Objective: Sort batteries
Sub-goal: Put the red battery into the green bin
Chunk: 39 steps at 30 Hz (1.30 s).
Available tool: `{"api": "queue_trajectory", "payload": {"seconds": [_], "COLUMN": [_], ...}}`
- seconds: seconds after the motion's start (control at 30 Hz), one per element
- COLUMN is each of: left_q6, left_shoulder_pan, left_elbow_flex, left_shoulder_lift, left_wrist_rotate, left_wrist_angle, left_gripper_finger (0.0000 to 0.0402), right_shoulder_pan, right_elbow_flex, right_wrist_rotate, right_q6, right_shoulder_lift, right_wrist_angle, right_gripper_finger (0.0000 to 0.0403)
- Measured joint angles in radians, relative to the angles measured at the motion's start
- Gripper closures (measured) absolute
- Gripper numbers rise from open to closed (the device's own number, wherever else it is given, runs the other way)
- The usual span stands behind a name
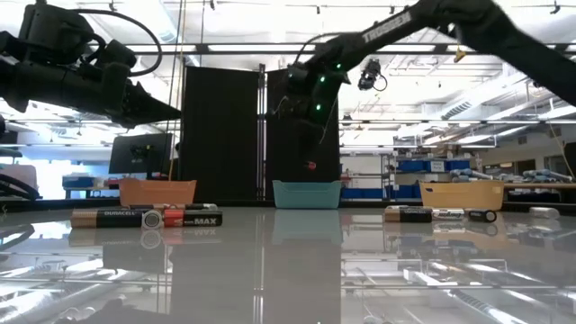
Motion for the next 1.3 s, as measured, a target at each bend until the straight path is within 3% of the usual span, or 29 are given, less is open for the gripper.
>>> {"api": "queue_trajectory", "payload": {"seconds": [0.33, 0.93, 1.1, 1.3], "left_q6": [0.004, -0.006, -0.006, -0.007], "left_shoulder_pan": [0.000, 0.000, 0.000, 0.000], "left_elbow_flex": [0.000, 0.000, 0.000, 0.000], "left_shoulder_lift": [0.007, 0.030, 0.031, 0.031], "left_wrist_rotate": [0.001, 0.001, 0.000, 0.000], "left_wrist_angle": [0.001, 0.005, 0.005, 0.006], "left_gripper_finger": [0.0379, 0.0379, 0.0379, 0.0379], "right_shoulder_pan": [-0.051, -0.060, -0.060, -0.051], "right_elbow_flex": [0.051, 0.027, 0.026, 0.062], "right_wrist_rotate": [-0.051, -0.104, -0.102, -0.008], "right_q6": [-0.002, -0.002, -0.001, -0.001], "right_shoulder_lift": [0.135, 0.181, 0.181, 0.181], "right_wrist_angle": [-0.027, -0.003, -0.004, -0.032], "right_gripper_finger": [0.0349, 0.0347, 0.0313, 0.0274]}}
